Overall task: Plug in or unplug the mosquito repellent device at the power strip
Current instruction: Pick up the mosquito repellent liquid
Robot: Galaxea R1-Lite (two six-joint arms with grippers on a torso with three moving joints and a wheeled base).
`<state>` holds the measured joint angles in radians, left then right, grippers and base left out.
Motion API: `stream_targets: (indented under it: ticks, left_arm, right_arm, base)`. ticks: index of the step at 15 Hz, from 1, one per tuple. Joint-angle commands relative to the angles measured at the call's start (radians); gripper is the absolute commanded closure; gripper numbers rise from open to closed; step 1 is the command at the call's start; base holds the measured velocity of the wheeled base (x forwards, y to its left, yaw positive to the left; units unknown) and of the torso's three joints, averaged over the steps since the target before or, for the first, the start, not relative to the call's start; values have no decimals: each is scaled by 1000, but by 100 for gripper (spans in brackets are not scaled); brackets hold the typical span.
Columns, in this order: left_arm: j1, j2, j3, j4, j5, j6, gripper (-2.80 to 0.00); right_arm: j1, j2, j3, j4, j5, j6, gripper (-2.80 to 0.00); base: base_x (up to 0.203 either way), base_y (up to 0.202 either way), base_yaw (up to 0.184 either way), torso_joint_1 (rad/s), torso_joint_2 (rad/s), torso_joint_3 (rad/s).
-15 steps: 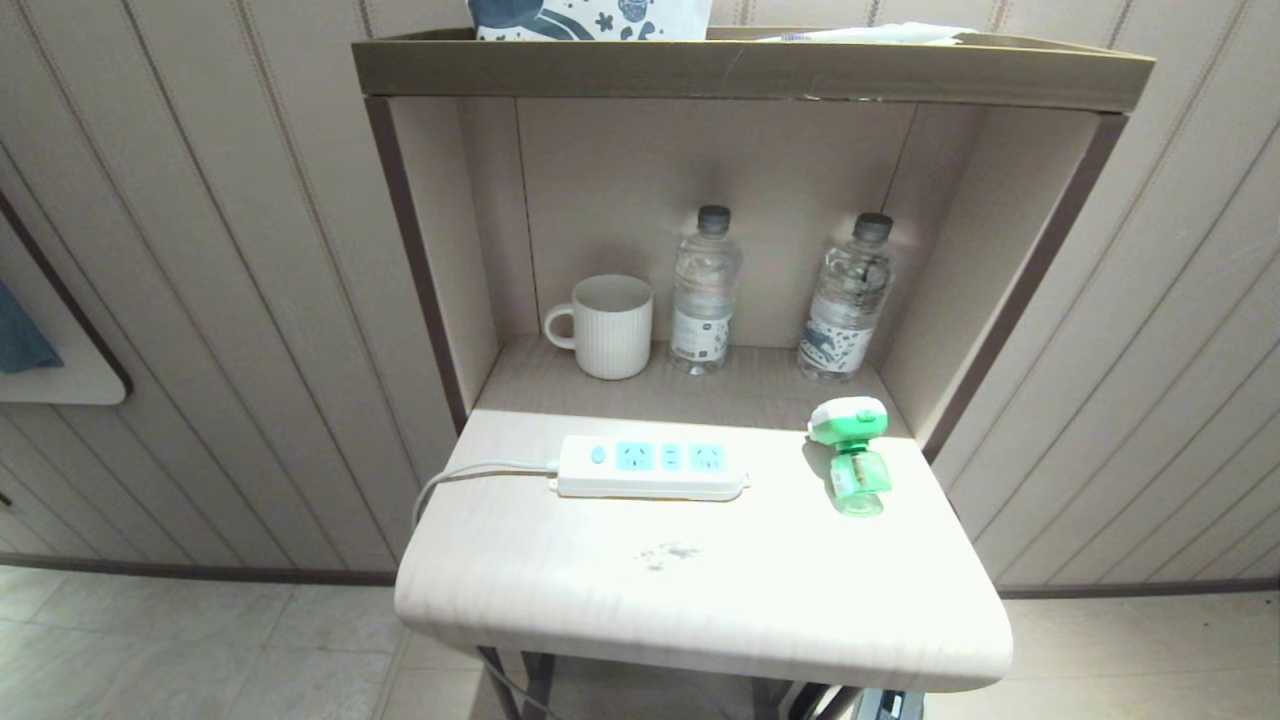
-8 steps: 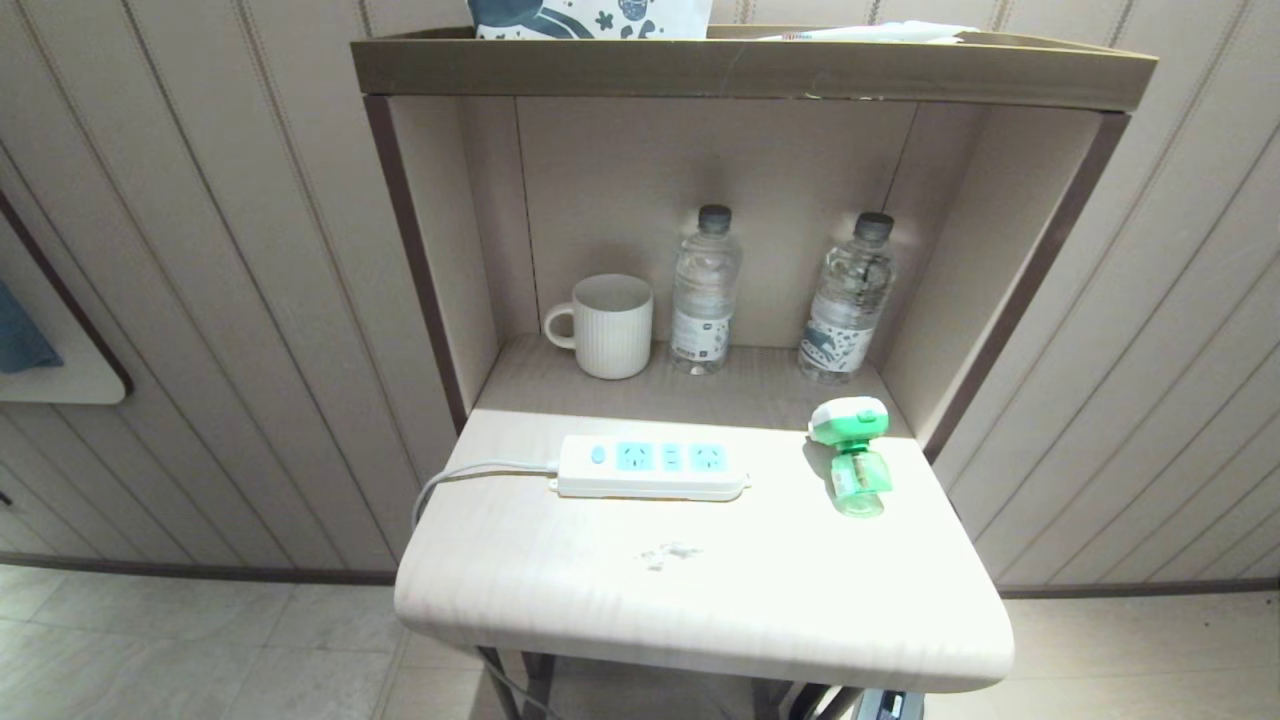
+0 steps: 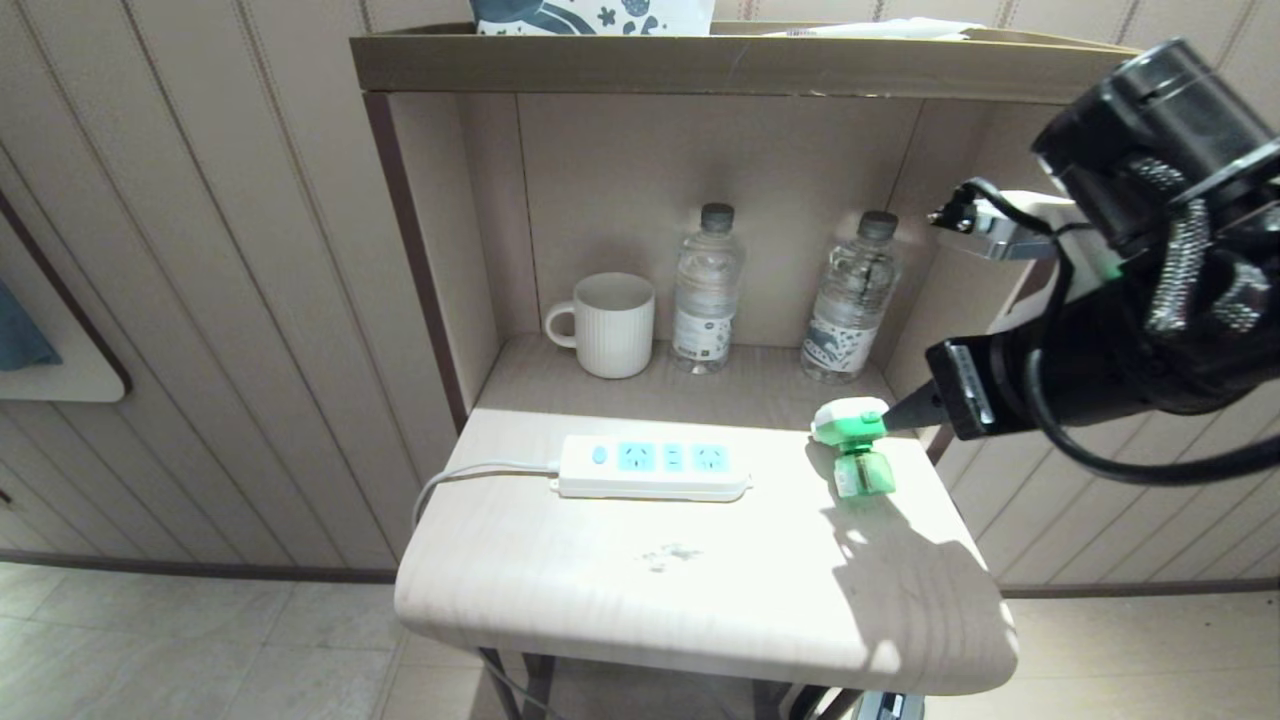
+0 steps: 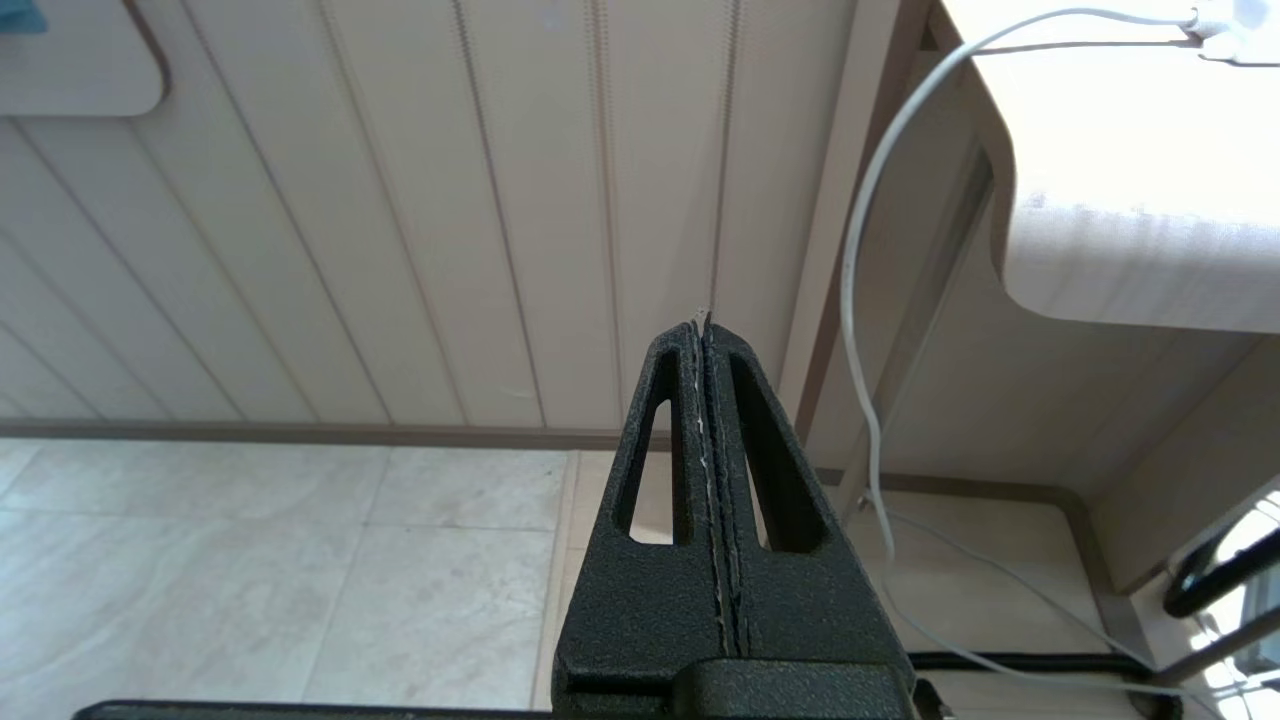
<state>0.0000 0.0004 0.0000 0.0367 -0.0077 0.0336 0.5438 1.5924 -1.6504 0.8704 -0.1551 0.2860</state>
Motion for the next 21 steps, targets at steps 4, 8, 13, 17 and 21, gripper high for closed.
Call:
stream_targets:
  ticks: [4, 8, 13, 17, 21]
  left_arm:
    - [0, 0, 0, 0, 0, 0, 0]
    - [0, 0, 0, 0, 0, 0, 0]
    - [0, 0, 0, 0, 0, 0, 0]
    - [0, 0, 0, 0, 0, 0, 0]
    - [0, 0, 0, 0, 0, 0, 0]
  right_arm:
    - [37, 123, -36, -1, -81, 0, -280]
    - [26, 186, -15, -90, -152, -16, -280]
    - [24, 208, -14, -100, -144, -55, -280]
    - [-9, 213, 20, -174, -132, -114, -280]
    - [-52, 231, 42, -236, -112, -153, -280]
  base:
    - [0, 0, 0, 0, 0, 0]
    - [0, 0, 0, 0, 0, 0]
    - [0, 0, 0, 0, 0, 0]
    - [0, 0, 0, 0, 0, 0]
    - [0, 0, 0, 0, 0, 0]
